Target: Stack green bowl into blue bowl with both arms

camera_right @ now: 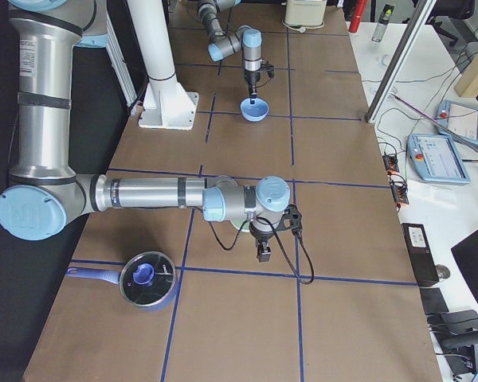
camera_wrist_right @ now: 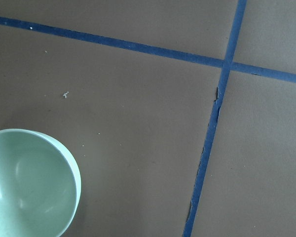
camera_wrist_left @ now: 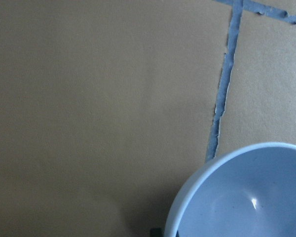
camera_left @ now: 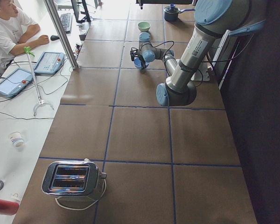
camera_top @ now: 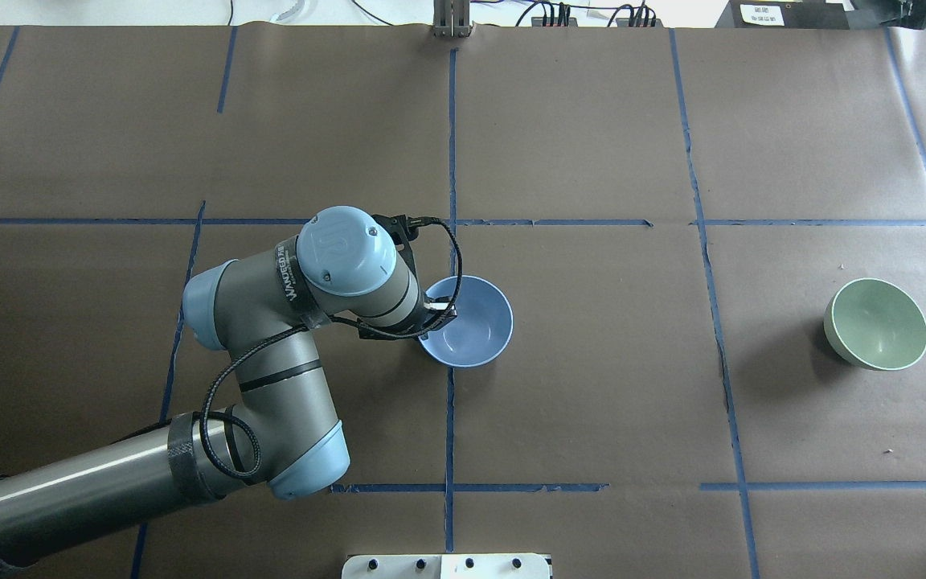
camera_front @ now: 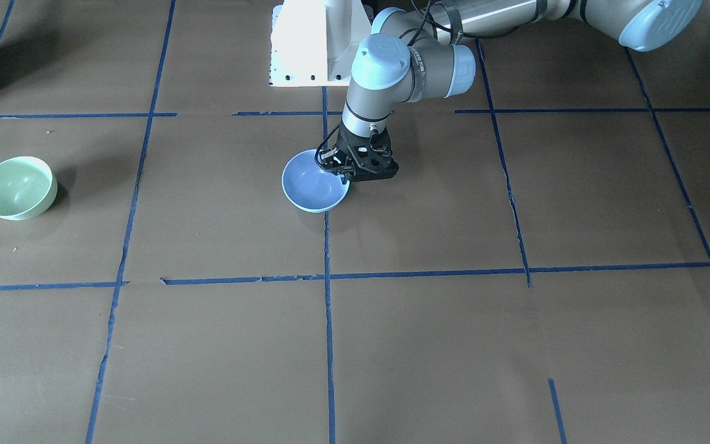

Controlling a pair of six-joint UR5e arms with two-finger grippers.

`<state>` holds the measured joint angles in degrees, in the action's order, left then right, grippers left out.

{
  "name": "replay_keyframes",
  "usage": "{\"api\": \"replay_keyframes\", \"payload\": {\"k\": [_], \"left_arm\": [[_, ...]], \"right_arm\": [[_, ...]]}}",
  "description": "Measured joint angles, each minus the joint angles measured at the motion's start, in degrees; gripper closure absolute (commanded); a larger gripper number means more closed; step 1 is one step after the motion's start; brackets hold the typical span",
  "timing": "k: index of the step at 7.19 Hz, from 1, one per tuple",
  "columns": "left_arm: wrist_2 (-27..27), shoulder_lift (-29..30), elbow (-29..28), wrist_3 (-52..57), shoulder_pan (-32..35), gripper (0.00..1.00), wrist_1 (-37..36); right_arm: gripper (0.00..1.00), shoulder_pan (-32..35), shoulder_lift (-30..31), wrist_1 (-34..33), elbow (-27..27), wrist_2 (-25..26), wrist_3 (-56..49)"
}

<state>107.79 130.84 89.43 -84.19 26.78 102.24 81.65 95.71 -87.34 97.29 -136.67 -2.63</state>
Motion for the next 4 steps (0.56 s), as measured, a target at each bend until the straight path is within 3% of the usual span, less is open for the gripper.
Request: {"api": "replay_keyframes", "payload": {"k": [1,2,4], "left_arm": [[-0.02,-0.45,0.05,1.08,0.26,0.50,-0.01],[-0.03,-0.76,0.12,2.00,0.50,0.00,-0.02],[-0.54,-2.56,2.29,3.67,2.18,0.00,-0.60]], "right_arm": [[0.00,0.00,0.00,-0.02,0.00,0.00,0.00],[0.00,0.00,0.00,-0.02,0.00,0.00,0.00],[0.00,0.01,-0.36,0.10,0.48,0.00,0.33]]}}
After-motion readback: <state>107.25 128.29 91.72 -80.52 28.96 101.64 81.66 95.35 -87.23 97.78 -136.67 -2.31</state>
